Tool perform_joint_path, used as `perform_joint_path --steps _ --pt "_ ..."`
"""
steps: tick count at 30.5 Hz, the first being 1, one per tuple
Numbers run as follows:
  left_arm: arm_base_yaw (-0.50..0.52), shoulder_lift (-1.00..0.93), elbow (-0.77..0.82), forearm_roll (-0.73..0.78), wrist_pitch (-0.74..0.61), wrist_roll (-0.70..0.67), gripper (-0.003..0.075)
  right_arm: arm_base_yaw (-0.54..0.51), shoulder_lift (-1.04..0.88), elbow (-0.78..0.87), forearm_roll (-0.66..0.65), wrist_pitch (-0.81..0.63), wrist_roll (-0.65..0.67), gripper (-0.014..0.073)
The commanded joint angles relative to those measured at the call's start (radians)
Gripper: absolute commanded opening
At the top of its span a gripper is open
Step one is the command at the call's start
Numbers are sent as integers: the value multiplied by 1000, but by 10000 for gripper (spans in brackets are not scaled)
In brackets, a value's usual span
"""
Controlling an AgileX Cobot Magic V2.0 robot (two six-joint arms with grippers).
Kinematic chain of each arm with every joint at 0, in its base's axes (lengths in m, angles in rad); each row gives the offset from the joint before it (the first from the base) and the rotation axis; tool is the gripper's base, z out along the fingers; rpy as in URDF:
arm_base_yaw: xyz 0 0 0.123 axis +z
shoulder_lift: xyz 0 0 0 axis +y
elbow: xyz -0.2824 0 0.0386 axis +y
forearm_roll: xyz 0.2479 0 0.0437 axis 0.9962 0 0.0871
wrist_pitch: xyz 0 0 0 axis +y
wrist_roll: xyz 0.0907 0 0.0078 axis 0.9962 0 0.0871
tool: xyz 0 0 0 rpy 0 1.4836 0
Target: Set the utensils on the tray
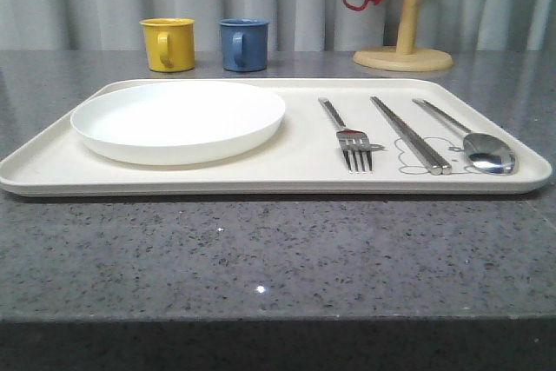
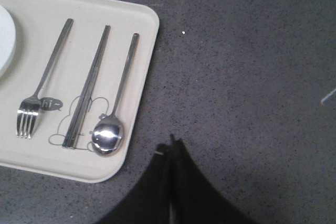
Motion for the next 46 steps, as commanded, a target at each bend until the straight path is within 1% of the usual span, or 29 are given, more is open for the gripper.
perform_joint_path --steps 1,3,7,10,13,17,21,42,46 --pt "4 11 -27 -13 -83 -10 -18 -3 -152 144 -56 -216 -12 -67" --pt "4 11 -27 -13 -83 -10 -18 -3 -218 214 -62 -277 -12 -67" --pt "4 11 -27 -13 -83 -10 -18 -3 -434 425 -62 -431 -12 -67" --pt "4 11 -27 -13 -83 -10 -18 -3 -571 536 -60 -497 -12 -67" --pt "4 11 -27 -13 -83 -10 -18 -3 -666 598 -60 -531 -11 -67" --pt "4 11 -27 -13 -79 -10 -18 -3 -710 605 -52 -547 -11 -67" --pt "4 11 -27 -13 -79 -10 -18 -3 -709 605 -48 -517 -11 -67" --pt "4 11 -27 -13 -79 -10 -18 -3 -709 605 -48 -516 -11 -67" --pt "4 -16 2 -4 -111 -10 -18 -3 -709 605 -48 -516 -11 -67"
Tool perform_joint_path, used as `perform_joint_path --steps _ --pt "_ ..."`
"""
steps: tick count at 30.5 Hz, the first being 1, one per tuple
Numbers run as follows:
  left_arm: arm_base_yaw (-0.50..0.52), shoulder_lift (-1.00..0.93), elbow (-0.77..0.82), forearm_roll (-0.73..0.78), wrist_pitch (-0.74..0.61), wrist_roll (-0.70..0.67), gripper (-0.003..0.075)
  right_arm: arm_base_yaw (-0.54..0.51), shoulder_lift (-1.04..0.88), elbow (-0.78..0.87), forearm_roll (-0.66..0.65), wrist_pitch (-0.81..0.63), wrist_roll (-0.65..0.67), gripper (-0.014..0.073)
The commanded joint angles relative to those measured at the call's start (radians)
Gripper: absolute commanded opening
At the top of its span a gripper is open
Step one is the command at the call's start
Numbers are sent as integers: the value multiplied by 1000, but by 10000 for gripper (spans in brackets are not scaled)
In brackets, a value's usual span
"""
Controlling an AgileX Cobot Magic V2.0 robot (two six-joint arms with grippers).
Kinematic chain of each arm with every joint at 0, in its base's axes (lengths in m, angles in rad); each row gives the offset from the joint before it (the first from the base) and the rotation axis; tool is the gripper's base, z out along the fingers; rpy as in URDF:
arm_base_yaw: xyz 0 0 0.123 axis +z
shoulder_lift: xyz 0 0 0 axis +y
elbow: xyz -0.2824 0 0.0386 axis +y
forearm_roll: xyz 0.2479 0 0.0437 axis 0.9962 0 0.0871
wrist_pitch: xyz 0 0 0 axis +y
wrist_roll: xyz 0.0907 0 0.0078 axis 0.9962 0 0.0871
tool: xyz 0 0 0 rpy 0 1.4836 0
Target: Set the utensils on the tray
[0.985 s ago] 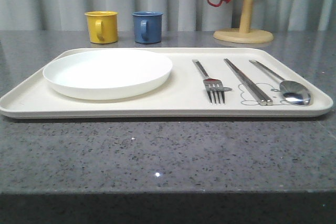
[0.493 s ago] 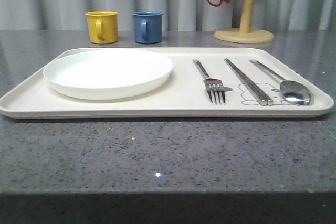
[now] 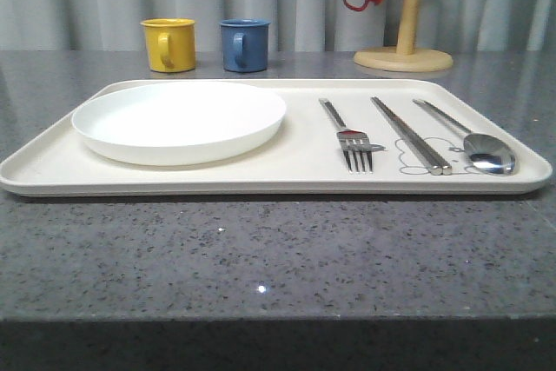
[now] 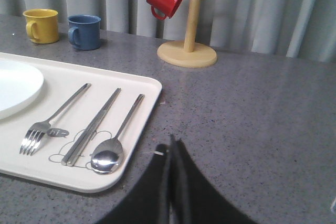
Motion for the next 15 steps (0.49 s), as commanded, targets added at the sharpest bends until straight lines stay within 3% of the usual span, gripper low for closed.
perform_joint_path --steps 1,8,15 --pt "10 -24 7 3 -107 -10 -18 -3 12 -24 -7 -73 -7 -67" --pt "86 -121 157 13 -167 -10 -18 -3 12 -24 -7 -73 -7 -67" --pt "94 -127 335 13 -374 -10 -18 -3 12 -24 -7 -73 -7 -67"
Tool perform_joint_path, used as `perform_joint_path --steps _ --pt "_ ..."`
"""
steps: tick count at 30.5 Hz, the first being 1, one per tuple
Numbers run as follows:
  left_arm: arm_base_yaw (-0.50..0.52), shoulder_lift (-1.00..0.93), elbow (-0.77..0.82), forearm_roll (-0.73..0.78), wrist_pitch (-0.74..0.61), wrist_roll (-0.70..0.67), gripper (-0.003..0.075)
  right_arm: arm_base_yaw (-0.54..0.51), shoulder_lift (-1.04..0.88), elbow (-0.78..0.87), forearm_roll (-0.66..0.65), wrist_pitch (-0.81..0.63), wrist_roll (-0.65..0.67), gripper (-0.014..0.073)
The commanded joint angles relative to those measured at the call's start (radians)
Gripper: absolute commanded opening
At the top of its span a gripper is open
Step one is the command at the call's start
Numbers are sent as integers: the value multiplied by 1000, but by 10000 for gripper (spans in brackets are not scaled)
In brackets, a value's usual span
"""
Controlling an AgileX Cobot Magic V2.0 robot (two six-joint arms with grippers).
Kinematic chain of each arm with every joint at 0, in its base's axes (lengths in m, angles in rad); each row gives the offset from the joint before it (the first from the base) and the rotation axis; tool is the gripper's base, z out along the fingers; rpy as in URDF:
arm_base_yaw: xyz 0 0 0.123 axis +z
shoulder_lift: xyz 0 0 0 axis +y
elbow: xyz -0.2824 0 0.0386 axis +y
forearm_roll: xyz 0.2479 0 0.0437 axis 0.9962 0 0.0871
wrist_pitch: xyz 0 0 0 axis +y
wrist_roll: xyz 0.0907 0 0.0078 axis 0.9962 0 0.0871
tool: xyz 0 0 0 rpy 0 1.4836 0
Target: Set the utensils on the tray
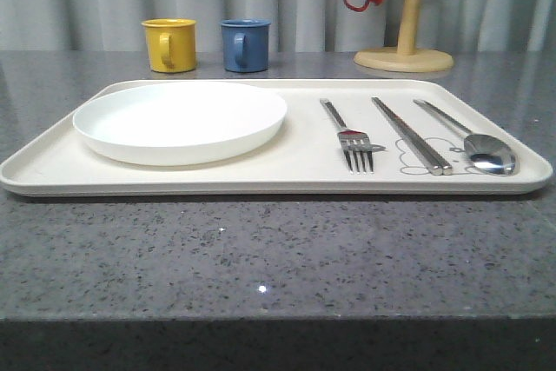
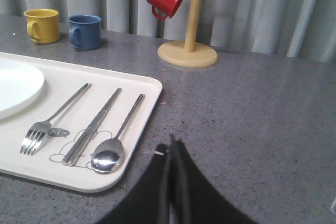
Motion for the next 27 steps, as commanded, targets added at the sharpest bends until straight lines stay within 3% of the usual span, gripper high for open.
perform_joint_path --steps 1,27 --pt "1 -24 36 -3 -192 -10 -18 -3 12 -24 -7 -75 -7 -67" --pt "1 -24 49 -3 -174 -10 -18 -3 12 -24 -7 -75 -7 -67"
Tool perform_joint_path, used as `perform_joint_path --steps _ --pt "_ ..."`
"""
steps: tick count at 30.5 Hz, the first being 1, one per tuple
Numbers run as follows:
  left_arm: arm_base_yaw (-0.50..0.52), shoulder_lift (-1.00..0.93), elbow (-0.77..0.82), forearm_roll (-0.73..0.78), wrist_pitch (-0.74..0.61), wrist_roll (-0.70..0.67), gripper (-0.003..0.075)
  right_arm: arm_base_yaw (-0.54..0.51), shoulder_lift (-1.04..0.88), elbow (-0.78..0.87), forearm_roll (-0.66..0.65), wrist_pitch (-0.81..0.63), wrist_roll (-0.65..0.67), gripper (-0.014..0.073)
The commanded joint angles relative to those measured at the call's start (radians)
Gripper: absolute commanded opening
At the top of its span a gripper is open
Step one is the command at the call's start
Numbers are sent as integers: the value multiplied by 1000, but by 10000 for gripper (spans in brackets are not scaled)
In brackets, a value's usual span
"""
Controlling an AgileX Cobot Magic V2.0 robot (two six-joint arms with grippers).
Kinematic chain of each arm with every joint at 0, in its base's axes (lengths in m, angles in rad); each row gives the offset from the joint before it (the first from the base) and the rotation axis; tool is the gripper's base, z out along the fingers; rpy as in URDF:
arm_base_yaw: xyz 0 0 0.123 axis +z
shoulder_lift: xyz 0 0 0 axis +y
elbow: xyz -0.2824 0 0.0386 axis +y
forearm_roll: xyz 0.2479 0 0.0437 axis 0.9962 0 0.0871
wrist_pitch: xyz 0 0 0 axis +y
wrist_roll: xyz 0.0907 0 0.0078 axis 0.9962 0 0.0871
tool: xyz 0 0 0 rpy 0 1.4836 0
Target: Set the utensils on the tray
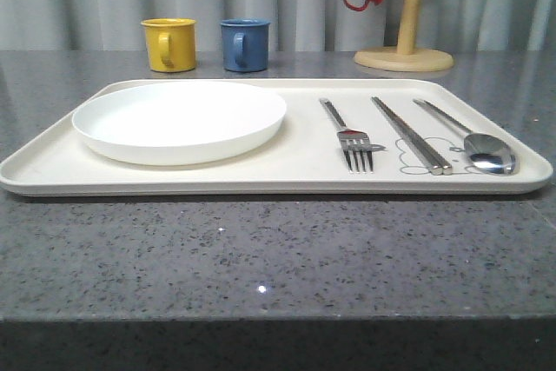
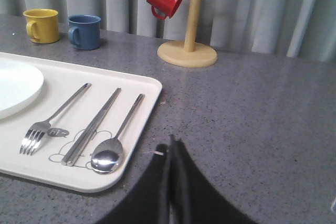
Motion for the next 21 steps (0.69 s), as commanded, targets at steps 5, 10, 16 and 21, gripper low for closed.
perform_joint_path --steps 5,10,16,21 --pt "1 -24 1 -3 -84 -10 -18 -12 4 40 -25 -171 -31 -67" --pt "1 -24 1 -3 -84 -10 -18 -99 -33 192 99 -287 -161 -67" --pt "1 -24 1 -3 -84 -10 -18 -190 -90 345 195 -355 -163 -67" --pt "1 -22 1 -3 -84 -10 -18 -206 -103 352 207 -326 -163 -67"
